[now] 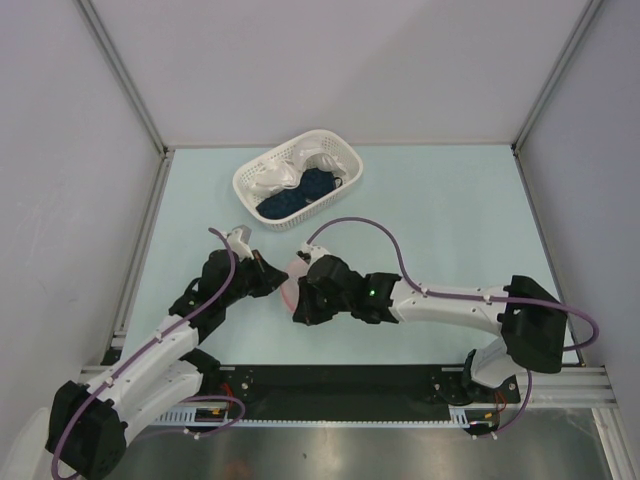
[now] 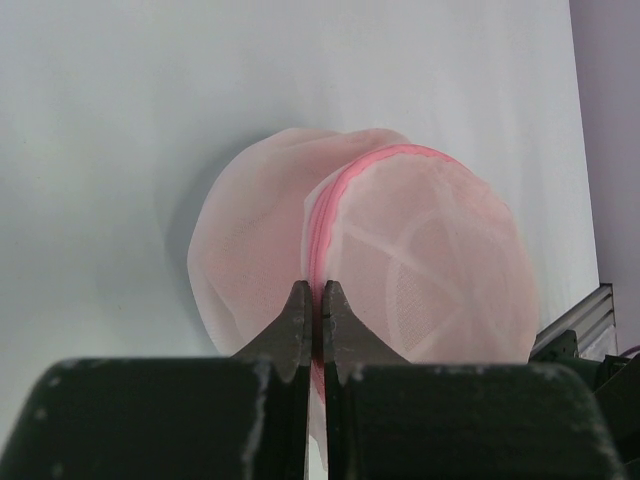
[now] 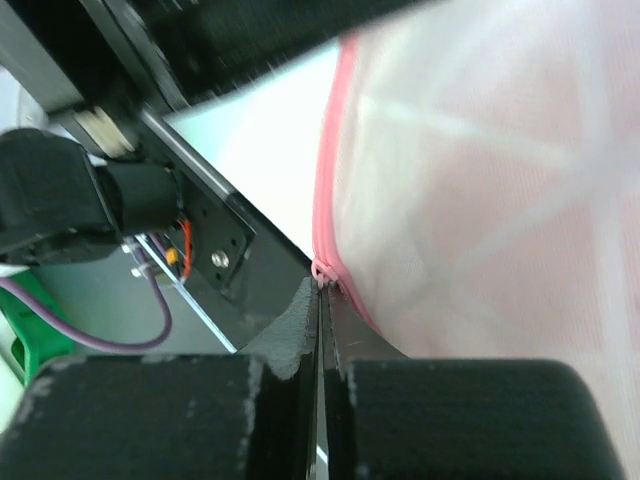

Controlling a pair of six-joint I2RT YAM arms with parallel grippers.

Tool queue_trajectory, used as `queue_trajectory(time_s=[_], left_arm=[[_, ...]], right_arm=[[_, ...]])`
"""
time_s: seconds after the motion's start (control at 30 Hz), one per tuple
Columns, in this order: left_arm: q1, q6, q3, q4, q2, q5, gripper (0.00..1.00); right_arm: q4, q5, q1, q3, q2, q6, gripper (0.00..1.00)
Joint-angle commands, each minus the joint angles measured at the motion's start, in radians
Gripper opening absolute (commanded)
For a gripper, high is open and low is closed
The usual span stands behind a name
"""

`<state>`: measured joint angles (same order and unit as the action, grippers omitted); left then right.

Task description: Unzip the laundry bag and remove the bra

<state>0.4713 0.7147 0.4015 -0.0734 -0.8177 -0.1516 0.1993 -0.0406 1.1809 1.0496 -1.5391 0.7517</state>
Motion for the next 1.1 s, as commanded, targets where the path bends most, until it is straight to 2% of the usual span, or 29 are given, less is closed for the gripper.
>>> queue_trajectory(time_s=[0.0, 0.33, 0.5, 0.57, 0.6, 0.63, 0.67, 0.7, 0.8, 1.07], left_arm=[[-0.013, -0.029, 0.04, 0.018, -0.004, 0.043, 0.0], [-0.016, -0.037, 0.048, 0.014, -0.011, 0.046, 0.0], [-0.016, -0.038, 0.049, 0.012, -0.003, 0.041, 0.02], [-0.016, -0.037, 0.051, 0.006, 0.005, 0.034, 0.15], [-0.016, -0.037, 0.05, 0.004, 0.008, 0.029, 0.33], [-0.016, -0.035, 0.048, 0.001, 0.012, 0.024, 0.42], [-0.017, -0.034, 0.045, 0.001, 0.02, 0.015, 0.59], [-0.016, -0.029, 0.042, 0.0, 0.025, 0.014, 0.63], [-0.016, -0.017, 0.027, -0.003, 0.048, 0.003, 0.7], [-0.014, 0.028, -0.05, -0.02, 0.12, -0.019, 0.7]], right_arm=[[0.061, 0.016, 0.02, -0.034, 0.068, 0.026, 0.0], [0.126, 0.091, 0.02, -0.092, 0.154, 0.046, 0.0], [0.111, 0.091, 0.02, -0.079, 0.134, 0.038, 0.0], [0.101, 0.085, 0.017, -0.065, 0.12, 0.032, 0.0], [0.088, 0.078, 0.019, -0.06, 0.114, 0.032, 0.0], [0.08, 0.073, 0.017, -0.057, 0.1, 0.029, 0.0], [0.074, 0.065, 0.019, -0.048, 0.093, 0.025, 0.0], [0.059, 0.061, 0.019, -0.043, 0.083, 0.021, 0.0], [0.04, 0.05, 0.019, -0.013, 0.047, 0.008, 0.0], [-0.008, 0.007, 0.016, 0.087, -0.064, -0.035, 0.0]])
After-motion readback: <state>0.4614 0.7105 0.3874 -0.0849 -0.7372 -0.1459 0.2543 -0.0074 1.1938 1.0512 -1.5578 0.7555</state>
